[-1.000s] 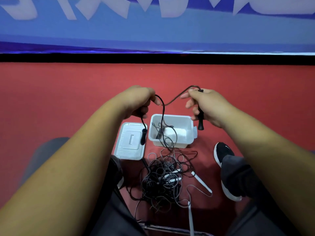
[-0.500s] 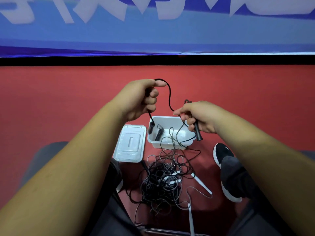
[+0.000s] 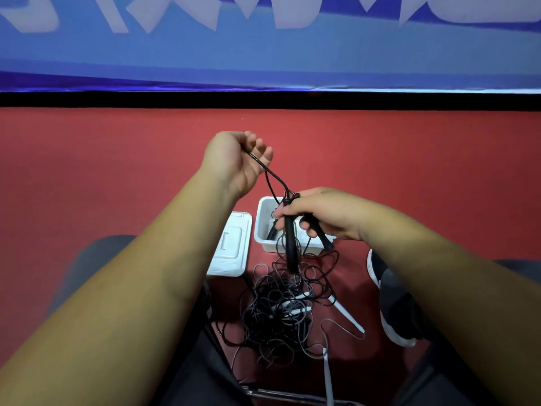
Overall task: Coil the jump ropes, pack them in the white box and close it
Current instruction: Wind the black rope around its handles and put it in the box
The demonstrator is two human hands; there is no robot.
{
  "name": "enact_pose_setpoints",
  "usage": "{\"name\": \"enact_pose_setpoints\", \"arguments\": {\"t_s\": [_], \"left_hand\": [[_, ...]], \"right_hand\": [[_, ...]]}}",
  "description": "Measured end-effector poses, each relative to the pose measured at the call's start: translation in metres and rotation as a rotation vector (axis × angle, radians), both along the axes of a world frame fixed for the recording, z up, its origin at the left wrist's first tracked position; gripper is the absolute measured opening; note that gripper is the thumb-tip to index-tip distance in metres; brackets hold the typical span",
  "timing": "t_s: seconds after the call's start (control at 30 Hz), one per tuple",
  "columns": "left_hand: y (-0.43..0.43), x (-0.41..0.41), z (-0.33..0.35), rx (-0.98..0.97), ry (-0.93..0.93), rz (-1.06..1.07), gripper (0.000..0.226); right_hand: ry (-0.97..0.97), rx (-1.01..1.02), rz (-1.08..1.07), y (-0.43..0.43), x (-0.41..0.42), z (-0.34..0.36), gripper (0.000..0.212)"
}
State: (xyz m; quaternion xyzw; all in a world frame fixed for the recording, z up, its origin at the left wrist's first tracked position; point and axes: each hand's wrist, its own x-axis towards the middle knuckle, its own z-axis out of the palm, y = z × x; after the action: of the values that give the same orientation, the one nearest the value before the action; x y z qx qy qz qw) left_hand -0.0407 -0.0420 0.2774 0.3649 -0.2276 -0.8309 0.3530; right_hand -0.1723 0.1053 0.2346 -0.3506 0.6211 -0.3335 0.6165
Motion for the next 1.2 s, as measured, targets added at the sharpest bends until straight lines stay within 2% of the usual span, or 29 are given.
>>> {"name": "enact_pose_setpoints", "arguments": {"t_s": [0.1, 0.2, 0.27, 0.37, 0.43, 0.47, 0.57, 0.67, 0.73, 0.83, 0.93, 1.07, 1.2], "left_hand": [[-0.013, 0.007, -0.007, -0.037, -0.256, 0.060, 0.025], [-0.019, 0.017, -0.013, -0.132, -0.596, -0.042, 0.026], [-0.017, 0.024, -0.013, -0.295, -0.914, -0.265, 0.026], [-0.010, 0.034, -0.014, -0.508, -1.283, -0.801, 0.022], [-0.004, 0.042, -0.018, -0.567, -1.421, -1.150, 0.025], [0.000, 0.045, -0.021, -0.583, -1.479, -1.259, 0.027], [0.007, 0.049, -0.030, -0.604, -1.597, -1.434, 0.033], [0.017, 0.045, -0.038, -0.495, -1.566, -1.565, 0.049], [0.021, 0.039, -0.044, -0.458, -1.527, -1.559, 0.066], [0.018, 0.028, -0.056, -0.716, -1.469, -1.442, 0.088], [0.019, 0.015, -0.069, -0.838, -1.212, -1.271, 0.107], [0.033, -0.002, -0.074, -0.803, -0.962, -1.112, 0.107], [0.039, -0.013, -0.080, -0.735, -0.861, -1.035, 0.083]], "right_hand": [[0.023, -0.027, -0.045, -0.002, -0.007, 0.000, 0.028], [0.128, -0.023, -0.010, 0.003, -0.012, 0.009, 0.027], [0.204, 0.007, -0.019, 0.005, -0.016, 0.012, 0.025], [0.197, -0.021, -0.272, 0.000, -0.024, 0.008, 0.020], [0.133, -0.089, -0.435, -0.005, -0.030, 0.009, 0.021], [0.113, -0.126, -0.461, -0.006, -0.031, 0.013, 0.021], [0.133, -0.235, -0.392, -0.008, -0.031, 0.029, 0.022], [0.224, -0.301, -0.309, -0.007, -0.026, 0.041, 0.023], [0.206, -0.342, -0.284, -0.006, -0.023, 0.047, 0.023], [0.171, -0.384, -0.249, -0.006, -0.022, 0.052, 0.023], [0.121, -0.410, -0.237, -0.006, -0.025, 0.056, 0.022], [0.054, -0.443, -0.235, -0.003, -0.029, 0.061, 0.023], [0.025, -0.466, -0.245, 0.001, -0.035, 0.066, 0.024]]}}
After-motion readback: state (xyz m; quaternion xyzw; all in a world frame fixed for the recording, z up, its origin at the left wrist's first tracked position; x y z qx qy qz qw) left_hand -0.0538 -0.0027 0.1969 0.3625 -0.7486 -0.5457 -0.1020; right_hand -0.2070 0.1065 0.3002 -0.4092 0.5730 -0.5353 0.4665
